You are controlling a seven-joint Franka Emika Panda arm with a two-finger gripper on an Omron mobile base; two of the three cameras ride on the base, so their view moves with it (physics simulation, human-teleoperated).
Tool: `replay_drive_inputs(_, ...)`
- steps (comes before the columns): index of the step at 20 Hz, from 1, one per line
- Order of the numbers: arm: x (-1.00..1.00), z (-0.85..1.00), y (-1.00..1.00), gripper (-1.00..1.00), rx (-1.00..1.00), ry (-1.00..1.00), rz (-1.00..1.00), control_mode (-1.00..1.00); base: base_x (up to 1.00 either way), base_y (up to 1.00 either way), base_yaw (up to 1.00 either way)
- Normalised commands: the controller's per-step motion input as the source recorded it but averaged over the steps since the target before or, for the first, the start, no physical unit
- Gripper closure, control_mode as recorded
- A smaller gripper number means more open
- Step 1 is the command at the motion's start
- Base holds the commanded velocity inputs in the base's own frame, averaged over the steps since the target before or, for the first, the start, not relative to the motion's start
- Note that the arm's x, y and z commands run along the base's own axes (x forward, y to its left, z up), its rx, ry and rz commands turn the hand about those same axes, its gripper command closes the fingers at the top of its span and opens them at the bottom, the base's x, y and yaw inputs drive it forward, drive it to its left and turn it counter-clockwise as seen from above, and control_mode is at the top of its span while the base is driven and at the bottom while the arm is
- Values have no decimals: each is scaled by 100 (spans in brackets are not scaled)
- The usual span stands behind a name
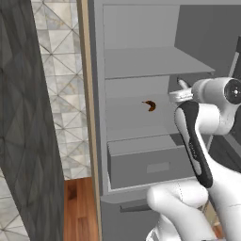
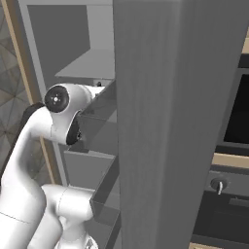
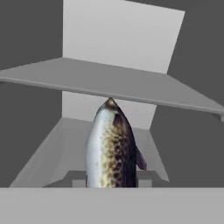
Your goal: Take the fish out of the fridge, briefly rinse it in the sink, and place it on the tray next to the sink.
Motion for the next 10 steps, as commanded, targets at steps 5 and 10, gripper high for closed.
replay_drive_inputs(5, -37, -8, 0, 100, -2, -19, 0, -100, 0, 0, 0)
replay_drive_inputs(10, -29, -14, 0, 100, 0, 5, 0, 100, -40, -2, 3)
